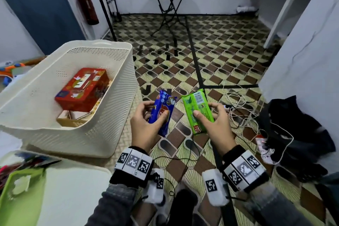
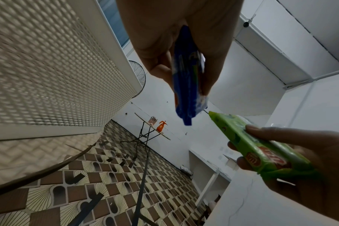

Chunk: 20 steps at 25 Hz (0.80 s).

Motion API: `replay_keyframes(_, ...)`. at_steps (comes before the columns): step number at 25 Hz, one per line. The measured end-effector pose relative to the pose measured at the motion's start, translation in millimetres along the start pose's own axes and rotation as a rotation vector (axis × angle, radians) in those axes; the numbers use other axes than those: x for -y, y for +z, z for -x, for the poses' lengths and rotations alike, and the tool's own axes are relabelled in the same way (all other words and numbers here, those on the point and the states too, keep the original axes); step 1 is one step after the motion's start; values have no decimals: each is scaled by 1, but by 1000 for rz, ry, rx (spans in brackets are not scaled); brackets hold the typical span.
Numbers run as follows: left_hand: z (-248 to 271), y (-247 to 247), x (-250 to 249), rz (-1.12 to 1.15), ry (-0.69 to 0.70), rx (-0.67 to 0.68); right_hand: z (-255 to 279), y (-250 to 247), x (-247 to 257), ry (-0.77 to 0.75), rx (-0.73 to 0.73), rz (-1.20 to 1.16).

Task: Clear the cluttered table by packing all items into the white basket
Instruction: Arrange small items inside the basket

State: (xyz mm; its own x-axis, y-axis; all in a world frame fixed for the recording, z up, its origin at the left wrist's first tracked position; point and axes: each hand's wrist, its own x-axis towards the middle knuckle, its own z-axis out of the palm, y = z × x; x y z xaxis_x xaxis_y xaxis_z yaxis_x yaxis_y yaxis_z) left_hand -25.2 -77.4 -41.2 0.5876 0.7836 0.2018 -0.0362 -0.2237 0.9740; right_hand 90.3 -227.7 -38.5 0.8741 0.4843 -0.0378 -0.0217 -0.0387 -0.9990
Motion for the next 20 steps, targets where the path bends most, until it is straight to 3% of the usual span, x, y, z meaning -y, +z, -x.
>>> replay_keyframes(8, -117, 30, 1, -69, 26, -135, -147, 45, 24, -19, 143, -52)
replay_keyframes(12, -176, 34, -9, -106, 57, -275, -219, 78, 44, -32, 218, -83)
replay_keyframes(20, -247, 16, -30, -117, 60, -504, -309, 150, 69, -52, 455, -108)
